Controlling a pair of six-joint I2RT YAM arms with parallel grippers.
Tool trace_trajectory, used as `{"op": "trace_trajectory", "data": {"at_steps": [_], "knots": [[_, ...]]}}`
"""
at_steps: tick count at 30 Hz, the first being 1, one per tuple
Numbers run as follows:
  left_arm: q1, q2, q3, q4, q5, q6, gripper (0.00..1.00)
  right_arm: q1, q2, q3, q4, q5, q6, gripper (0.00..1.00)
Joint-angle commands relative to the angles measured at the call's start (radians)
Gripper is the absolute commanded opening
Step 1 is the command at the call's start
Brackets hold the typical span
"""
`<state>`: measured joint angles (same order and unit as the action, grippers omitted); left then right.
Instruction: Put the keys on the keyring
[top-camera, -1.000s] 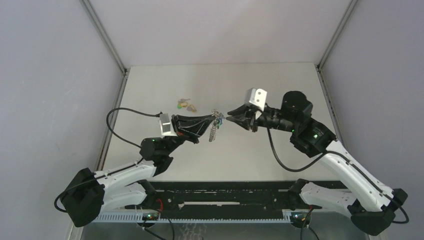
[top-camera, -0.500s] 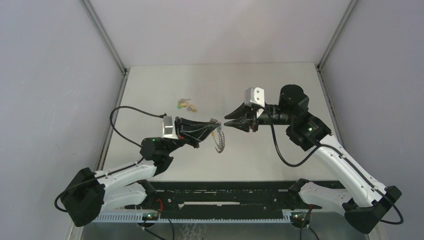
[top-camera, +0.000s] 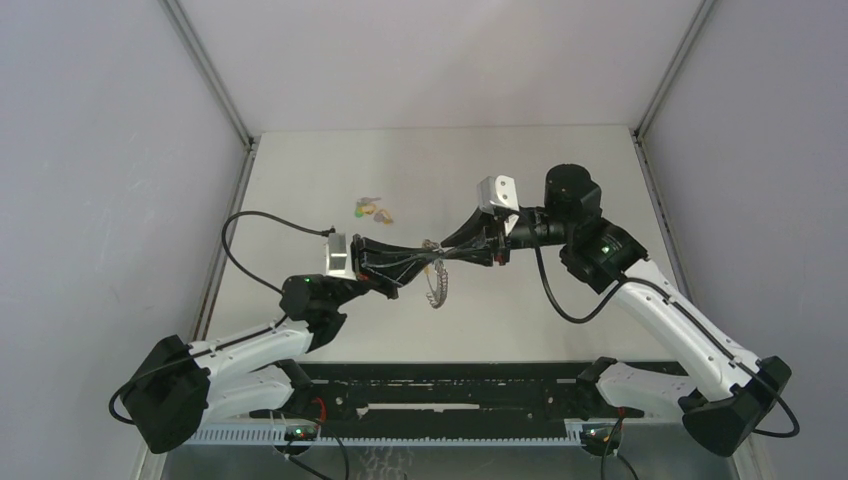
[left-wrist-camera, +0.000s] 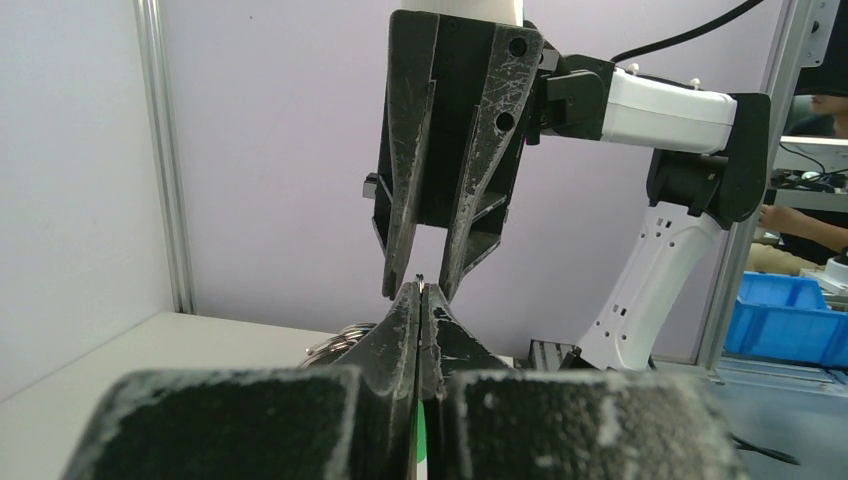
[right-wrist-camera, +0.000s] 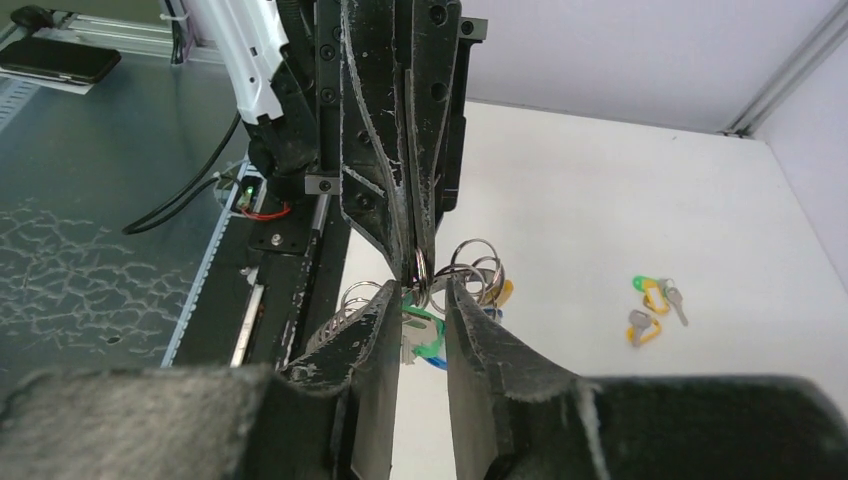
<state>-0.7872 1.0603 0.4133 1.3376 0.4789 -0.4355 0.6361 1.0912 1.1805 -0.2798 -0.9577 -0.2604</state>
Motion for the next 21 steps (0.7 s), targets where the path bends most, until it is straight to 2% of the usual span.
{"op": "trace_trajectory", "data": {"at_steps": [1,7,10,11,14,18,21], "knots": [[-0.005,-0.011,0.075,0.063,0.009,-0.017,0.0,-0.006,0.006,0.008,0.027,-0.043,0.017,0.21],[-0.004,-0.01,0.077,0.064,0.023,-0.021,0.0,-0.006,0.019,0.009,0.031,-0.049,0.019,0.13],[-0.005,-0.01,0.071,0.063,0.023,-0.022,0.0,-0.01,0.017,0.009,0.033,-0.046,0.021,0.0],[-0.004,-0.01,0.067,0.063,0.021,-0.02,0.01,-0.015,0.013,0.008,0.028,-0.041,0.02,0.0],[-0.005,-0.02,0.043,0.036,-0.009,0.008,0.11,-0.023,0.008,0.046,-0.073,-0.002,-0.025,0.0],[-0.004,-0.048,0.015,-0.089,-0.059,0.074,0.27,-0.025,0.028,0.153,-0.273,0.123,-0.101,0.0],[-0.003,-0.077,-0.001,-0.185,-0.082,0.124,0.34,-0.022,0.067,0.261,-0.449,0.204,-0.163,0.0]]}}
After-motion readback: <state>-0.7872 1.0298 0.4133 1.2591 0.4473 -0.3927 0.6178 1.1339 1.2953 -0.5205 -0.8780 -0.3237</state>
